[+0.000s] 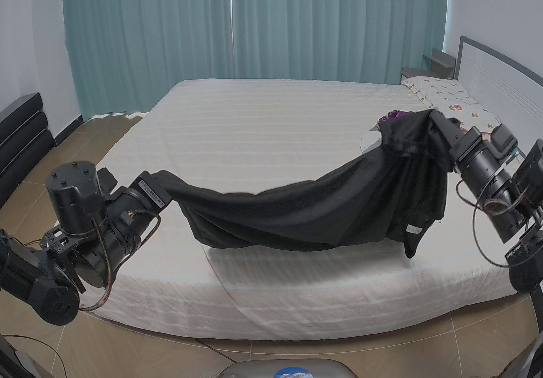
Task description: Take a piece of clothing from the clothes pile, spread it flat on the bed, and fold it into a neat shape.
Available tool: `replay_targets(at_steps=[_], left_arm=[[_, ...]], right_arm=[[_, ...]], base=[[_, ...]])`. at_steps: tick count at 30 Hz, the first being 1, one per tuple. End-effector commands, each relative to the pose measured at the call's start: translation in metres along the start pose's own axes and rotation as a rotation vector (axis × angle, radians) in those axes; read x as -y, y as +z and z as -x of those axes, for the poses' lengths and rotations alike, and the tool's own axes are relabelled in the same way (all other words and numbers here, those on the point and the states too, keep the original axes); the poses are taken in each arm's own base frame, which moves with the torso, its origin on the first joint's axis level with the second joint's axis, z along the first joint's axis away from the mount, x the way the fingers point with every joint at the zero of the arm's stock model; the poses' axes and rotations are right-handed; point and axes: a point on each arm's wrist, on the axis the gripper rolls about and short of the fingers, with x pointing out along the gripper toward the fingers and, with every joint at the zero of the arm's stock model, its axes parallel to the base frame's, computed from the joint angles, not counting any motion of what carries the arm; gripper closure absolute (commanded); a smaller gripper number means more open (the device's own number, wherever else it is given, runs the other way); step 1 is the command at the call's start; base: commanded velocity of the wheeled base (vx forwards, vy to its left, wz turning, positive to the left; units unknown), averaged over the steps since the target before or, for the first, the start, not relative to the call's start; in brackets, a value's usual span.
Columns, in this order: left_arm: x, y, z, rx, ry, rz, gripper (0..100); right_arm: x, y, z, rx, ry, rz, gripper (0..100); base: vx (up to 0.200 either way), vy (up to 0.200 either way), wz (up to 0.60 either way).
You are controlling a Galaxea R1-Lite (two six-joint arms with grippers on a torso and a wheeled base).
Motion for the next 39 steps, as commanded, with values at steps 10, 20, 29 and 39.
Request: replay_targets(at_steps=[10, 20, 29, 39], left_arm=[[0.056, 0.067, -0.041, 0.082, -0.019, -0.053, 100], [0.025, 0.053, -0.114, 0.067, 0.091, -0.067, 100], [-0.007, 0.018, -0.162, -0.021, 0.14, -0.081, 100], [-0.045, -0.038, -0.215, -0.095, 0.2, -0.1, 100]], right_arm=[[-0.02, 0.061, -0.055, 0.133, -0.005, 0.126, 100], [0.026, 0.014, -0.12, 0.08, -0.088, 0.259, 100], [0.068, -0.034, -0.166, 0.041, -0.124, 0.263, 100], [0.139, -0.105, -0.178, -0.075, -0.252, 0.271, 100]], base=[[0.02, 0.0, 0.0], [0.2, 0.0, 0.0], [0.2, 0.0, 0.0], [0.08, 0.0, 0.0]])
